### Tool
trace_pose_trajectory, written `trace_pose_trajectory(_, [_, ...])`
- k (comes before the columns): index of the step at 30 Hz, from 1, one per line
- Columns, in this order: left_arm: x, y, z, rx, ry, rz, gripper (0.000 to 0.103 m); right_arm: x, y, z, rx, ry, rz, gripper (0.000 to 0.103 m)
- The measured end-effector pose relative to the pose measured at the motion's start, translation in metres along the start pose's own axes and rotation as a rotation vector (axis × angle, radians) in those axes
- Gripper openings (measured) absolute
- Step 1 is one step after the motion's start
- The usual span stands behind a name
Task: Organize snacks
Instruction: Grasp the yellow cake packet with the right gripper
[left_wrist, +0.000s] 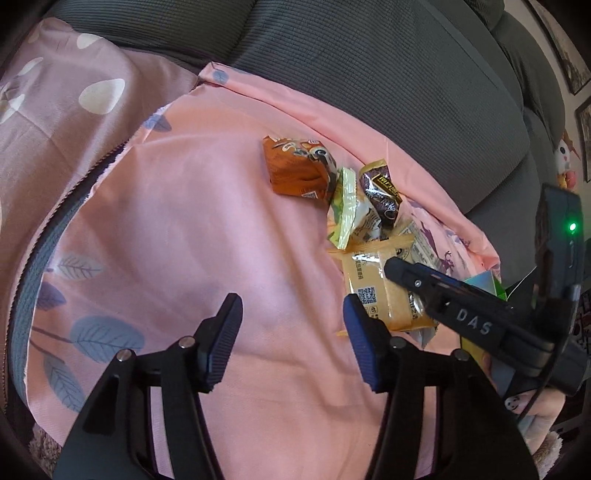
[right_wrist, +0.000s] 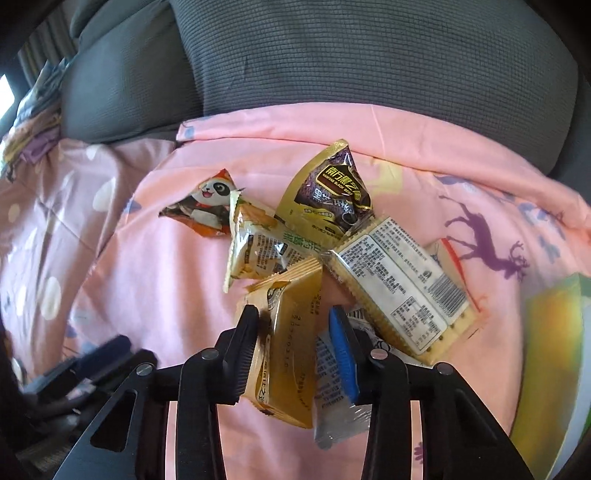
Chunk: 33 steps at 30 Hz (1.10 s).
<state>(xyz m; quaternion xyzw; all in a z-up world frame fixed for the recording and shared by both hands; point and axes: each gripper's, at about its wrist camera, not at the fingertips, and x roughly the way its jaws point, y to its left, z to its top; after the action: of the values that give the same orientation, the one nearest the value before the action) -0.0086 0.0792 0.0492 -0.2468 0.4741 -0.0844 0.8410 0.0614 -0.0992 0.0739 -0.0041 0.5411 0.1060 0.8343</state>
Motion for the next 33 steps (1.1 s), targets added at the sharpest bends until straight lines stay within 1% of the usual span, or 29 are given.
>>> trace_pose_trajectory(2, [-0.005, 0.001, 0.000, 0.003, -0.004, -0.007, 0.056, 0.000, 0.001, 0.000, -0.013, -0.001, -0.013, 0.041])
trace_pose_trajectory(5, [-0.005, -0.002, 0.000, 0.009, -0.006, -0.001, 0.056, 0.002, -0.002, 0.002, 0.007, 0.006, -0.028, 0.043])
trace_pose_trajectory(7, [-0.005, -0.001, 0.000, 0.008, 0.000, 0.003, 0.058, 0.003, -0.001, 0.003, 0.006, 0.002, -0.042, 0.045])
trace_pose_trajectory(9, [-0.003, -0.002, 0.000, 0.011, 0.009, 0.005, 0.058, 0.003, -0.002, 0.003, 0.013, 0.013, -0.069, 0.051])
trace_pose_trajectory(11, [-0.003, -0.001, 0.001, 0.009, 0.012, 0.004, 0.058, 0.003, -0.003, 0.002, 0.026, 0.015, -0.084, 0.052])
trace_pose_trajectory(14, [-0.002, 0.000, 0.002, 0.001, 0.019, 0.006, 0.060, 0.004, -0.001, 0.001, 0.012, 0.014, -0.082, 0.053])
trace_pose_trajectory(16, [-0.002, 0.001, 0.002, -0.002, 0.023, 0.010, 0.062, 0.006, 0.001, -0.002, 0.002, 0.012, -0.041, 0.052])
trace_pose_trajectory(17, [-0.002, 0.001, 0.001, -0.004, 0.024, 0.013, 0.062, 0.006, 0.002, -0.004, -0.002, 0.004, -0.026, 0.043])
trace_pose_trajectory(18, [-0.002, 0.002, 0.001, -0.006, 0.025, 0.014, 0.062, 0.006, 0.003, -0.006, -0.001, 0.001, -0.003, 0.029])
trace_pose_trajectory(19, [-0.002, 0.002, 0.001, -0.008, 0.027, 0.015, 0.062, 0.010, 0.001, -0.007, 0.025, 0.021, 0.034, 0.025])
trace_pose_trajectory(20, [-0.002, 0.003, 0.001, -0.009, 0.031, 0.017, 0.062, 0.014, -0.003, -0.010, 0.060, 0.042, 0.089, 0.015])
trace_pose_trajectory(21, [-0.002, 0.003, 0.001, -0.011, 0.034, 0.020, 0.062, 0.015, -0.005, -0.014, 0.075, 0.043, 0.124, 0.005])
trace_pose_trajectory(23, [-0.001, 0.004, 0.001, -0.014, 0.044, 0.023, 0.063, 0.014, -0.011, -0.023, 0.116, 0.028, 0.213, 0.005])
trace_pose_trajectory(26, [0.001, 0.003, 0.000, -0.012, 0.058, 0.015, 0.063, 0.009, -0.015, -0.037, 0.140, 0.036, 0.310, 0.005])
trace_pose_trajectory(28, [0.005, 0.000, -0.001, -0.002, 0.077, 0.006, 0.063, 0.006, -0.014, -0.043, 0.142, 0.043, 0.324, 0.005])
trace_pose_trajectory(30, [0.009, -0.005, -0.005, 0.020, 0.097, 0.000, 0.063, 0.003, -0.016, -0.047, 0.168, 0.048, 0.306, 0.005])
trace_pose_trajectory(33, [0.014, -0.015, -0.010, 0.061, 0.113, -0.008, 0.062, -0.003, -0.024, -0.051, 0.224, 0.041, 0.346, 0.006])
